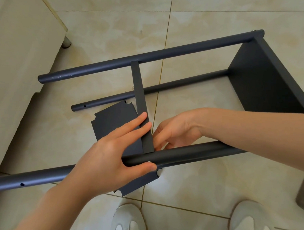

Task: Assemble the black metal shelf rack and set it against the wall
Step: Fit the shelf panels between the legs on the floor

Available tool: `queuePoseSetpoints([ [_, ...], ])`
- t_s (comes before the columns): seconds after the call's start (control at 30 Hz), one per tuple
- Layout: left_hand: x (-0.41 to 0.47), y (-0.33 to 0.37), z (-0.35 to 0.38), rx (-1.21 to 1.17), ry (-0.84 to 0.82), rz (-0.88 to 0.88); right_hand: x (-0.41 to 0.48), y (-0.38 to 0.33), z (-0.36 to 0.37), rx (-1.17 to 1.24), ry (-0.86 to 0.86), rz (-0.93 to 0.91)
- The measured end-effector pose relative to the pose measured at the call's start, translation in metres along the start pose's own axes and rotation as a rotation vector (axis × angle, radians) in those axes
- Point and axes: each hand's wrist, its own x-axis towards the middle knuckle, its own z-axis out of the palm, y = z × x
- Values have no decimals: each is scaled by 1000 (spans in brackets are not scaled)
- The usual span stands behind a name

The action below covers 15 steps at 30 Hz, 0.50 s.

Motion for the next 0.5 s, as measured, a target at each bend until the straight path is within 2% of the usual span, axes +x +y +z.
queuePoseSetpoints([
  [0.5, 0, -1, 1, -6, 6, 8, 2, 0, -4, 41, -78, 25],
])
